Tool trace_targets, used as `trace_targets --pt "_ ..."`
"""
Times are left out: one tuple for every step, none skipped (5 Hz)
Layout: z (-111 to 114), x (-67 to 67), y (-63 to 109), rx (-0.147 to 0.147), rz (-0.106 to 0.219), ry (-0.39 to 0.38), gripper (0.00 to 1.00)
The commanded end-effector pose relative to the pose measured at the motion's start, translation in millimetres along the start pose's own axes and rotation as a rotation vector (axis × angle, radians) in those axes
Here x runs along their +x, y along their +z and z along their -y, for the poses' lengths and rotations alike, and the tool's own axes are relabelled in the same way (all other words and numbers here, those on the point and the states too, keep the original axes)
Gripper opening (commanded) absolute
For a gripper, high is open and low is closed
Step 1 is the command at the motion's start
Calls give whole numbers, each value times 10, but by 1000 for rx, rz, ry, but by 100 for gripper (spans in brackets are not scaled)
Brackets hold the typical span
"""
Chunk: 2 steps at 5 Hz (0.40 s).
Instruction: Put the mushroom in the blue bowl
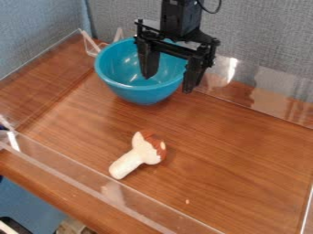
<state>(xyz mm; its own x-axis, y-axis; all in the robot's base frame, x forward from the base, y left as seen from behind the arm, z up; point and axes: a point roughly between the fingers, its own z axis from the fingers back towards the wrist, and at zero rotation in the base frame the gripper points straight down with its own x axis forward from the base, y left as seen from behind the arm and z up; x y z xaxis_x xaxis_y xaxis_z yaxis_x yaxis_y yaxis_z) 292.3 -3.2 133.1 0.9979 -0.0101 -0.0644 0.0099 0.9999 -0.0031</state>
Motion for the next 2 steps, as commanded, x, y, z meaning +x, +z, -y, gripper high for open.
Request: trace_targets --pt "-12 -177 -229 14 -45 -168 100" --pt "-30 -417 -485 32 -83 -323 100"
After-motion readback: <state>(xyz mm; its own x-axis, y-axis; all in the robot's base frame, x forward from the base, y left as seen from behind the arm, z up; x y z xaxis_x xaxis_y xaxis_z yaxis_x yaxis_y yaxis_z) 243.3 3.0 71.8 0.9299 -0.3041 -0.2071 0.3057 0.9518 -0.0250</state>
